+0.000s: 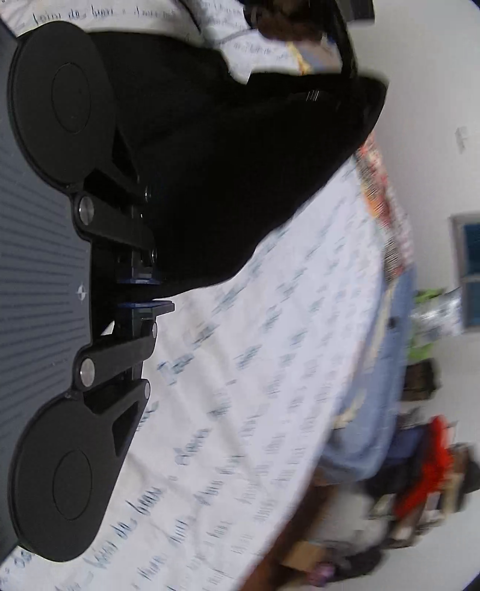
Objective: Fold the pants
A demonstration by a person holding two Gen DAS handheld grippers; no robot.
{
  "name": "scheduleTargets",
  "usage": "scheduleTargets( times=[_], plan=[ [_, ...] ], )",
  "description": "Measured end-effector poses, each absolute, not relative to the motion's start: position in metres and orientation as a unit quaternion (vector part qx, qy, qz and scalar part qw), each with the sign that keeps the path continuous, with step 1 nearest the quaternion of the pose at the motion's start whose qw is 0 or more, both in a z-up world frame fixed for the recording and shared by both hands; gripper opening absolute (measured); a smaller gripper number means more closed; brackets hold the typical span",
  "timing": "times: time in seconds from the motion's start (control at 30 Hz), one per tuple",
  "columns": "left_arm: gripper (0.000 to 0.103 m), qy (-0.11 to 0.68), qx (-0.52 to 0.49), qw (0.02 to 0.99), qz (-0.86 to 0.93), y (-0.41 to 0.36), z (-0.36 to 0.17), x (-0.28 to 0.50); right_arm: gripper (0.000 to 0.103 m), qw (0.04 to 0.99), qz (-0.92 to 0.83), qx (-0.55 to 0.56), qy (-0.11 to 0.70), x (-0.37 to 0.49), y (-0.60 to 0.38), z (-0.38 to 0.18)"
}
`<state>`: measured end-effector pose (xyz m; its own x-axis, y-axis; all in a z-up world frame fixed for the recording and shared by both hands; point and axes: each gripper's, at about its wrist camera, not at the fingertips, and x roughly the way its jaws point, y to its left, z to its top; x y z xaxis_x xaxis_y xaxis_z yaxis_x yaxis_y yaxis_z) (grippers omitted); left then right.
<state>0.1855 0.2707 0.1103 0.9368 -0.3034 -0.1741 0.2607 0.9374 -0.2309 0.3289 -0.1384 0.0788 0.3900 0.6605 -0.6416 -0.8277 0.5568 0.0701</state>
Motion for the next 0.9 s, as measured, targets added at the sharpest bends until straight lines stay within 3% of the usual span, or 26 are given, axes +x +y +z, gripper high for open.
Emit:
scheduleTargets(
  times=[0.17,0.27,0.4,0.53,0.6,0.9],
  plan=[
    [0.011,0.132,-0.185,0.962,-0.154,0.293,0.1,0.143,0.008,0.831,0.475,-0.155,0.245,0.222,-0.144,0.106],
    [0.015,0.184,-0.238,0.944,-0.137,0.304,0.066,0.125,0.008,0.81,0.49,-0.148,0.286,0.172,-0.137,0.069],
    [0.034,0.252,-0.29,0.917,-0.106,0.315,0.031,0.111,0.008,0.795,0.481,-0.155,0.336,0.152,-0.121,0.018],
    [0.042,0.276,-0.348,0.892,-0.085,0.331,0.036,0.09,0.008,0.812,0.464,-0.151,0.321,0.153,-0.118,0.021],
    [0.067,0.286,-0.377,0.878,-0.07,0.333,0.039,0.078,0.008,0.822,0.461,-0.139,0.302,0.152,-0.122,0.033],
    [0.07,0.287,-0.519,0.805,-0.035,0.325,0.014,0.056,0.008,0.83,0.461,-0.111,0.293,0.168,-0.114,0.046]
  ],
)
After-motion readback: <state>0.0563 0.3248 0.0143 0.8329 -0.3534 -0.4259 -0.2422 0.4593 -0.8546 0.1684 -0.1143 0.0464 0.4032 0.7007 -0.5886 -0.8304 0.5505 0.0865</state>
